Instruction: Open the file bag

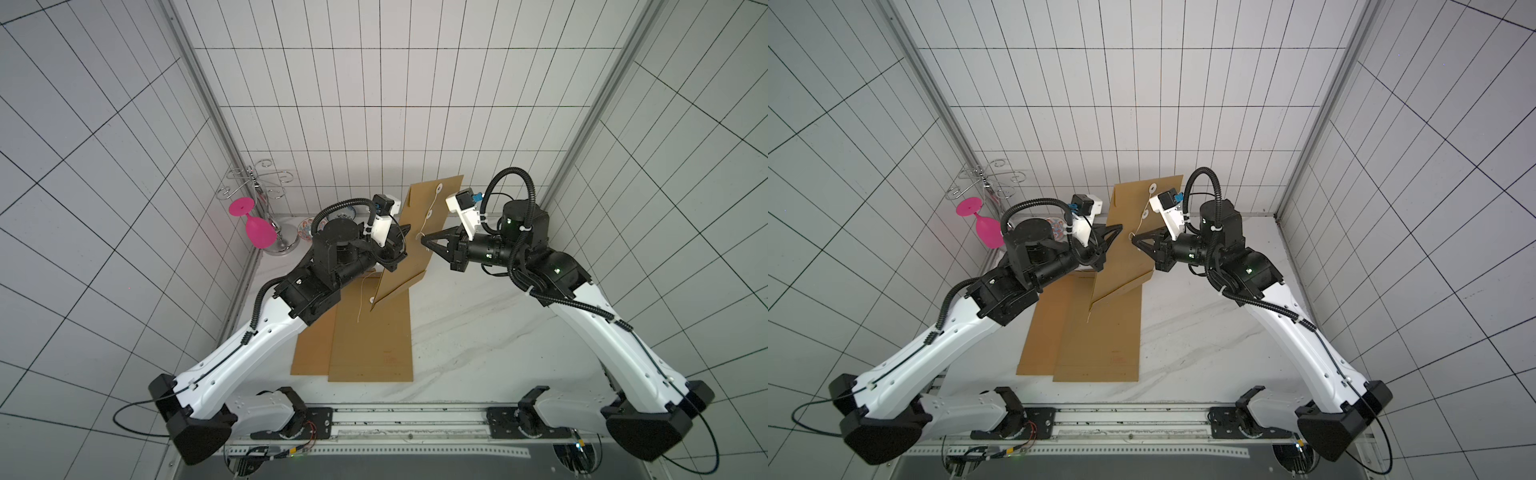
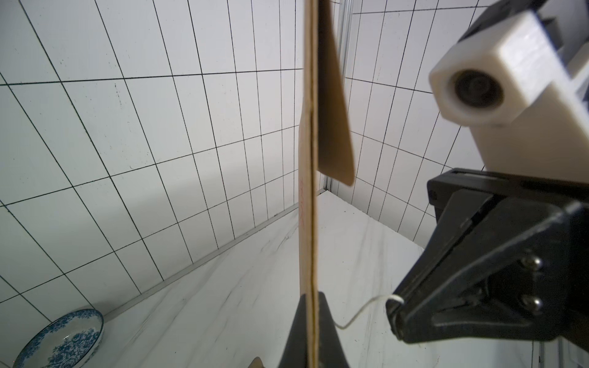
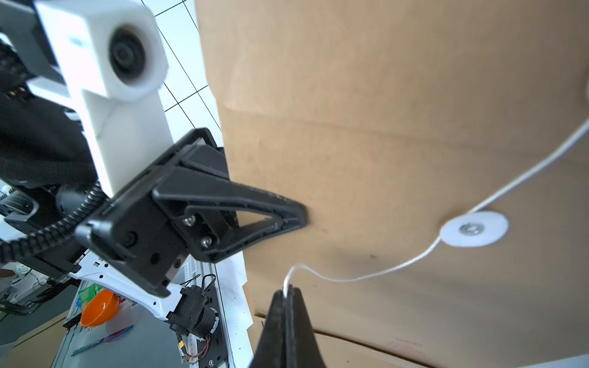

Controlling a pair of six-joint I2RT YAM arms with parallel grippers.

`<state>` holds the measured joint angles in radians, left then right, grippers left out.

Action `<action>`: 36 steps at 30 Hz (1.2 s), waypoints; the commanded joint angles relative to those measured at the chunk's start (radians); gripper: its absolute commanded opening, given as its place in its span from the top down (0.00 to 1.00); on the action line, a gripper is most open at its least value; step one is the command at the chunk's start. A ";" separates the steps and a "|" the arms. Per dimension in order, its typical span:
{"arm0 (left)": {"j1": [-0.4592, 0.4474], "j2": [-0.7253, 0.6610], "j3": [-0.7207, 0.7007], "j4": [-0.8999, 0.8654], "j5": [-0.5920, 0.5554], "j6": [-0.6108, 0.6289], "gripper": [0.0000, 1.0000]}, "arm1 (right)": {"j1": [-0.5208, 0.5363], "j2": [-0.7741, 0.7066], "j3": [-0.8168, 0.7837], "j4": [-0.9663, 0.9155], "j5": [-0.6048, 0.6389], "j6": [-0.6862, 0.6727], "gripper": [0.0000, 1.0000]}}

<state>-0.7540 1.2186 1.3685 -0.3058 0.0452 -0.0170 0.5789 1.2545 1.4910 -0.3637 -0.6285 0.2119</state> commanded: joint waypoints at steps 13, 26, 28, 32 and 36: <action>-0.012 -0.066 -0.088 -0.006 0.017 0.025 1.00 | 0.009 -0.050 0.092 -0.039 0.041 -0.046 1.00; -0.011 -0.083 -0.143 -0.012 0.012 0.024 1.00 | 0.010 -0.061 0.119 -0.040 0.042 -0.045 1.00; -0.012 -0.083 -0.144 -0.012 0.013 0.025 1.00 | 0.009 -0.062 0.120 -0.039 0.044 -0.045 1.00; -0.012 -0.082 -0.151 -0.012 0.015 0.028 1.00 | 0.009 -0.068 0.121 -0.040 0.048 -0.048 1.00; -0.011 -0.089 -0.162 -0.012 0.017 0.027 1.00 | 0.009 -0.078 0.115 -0.040 0.065 -0.055 1.00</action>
<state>-0.7631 1.1553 1.2194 -0.3340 0.0536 -0.0063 0.5789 1.2049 1.5623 -0.4076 -0.5777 0.1776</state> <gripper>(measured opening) 0.049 0.044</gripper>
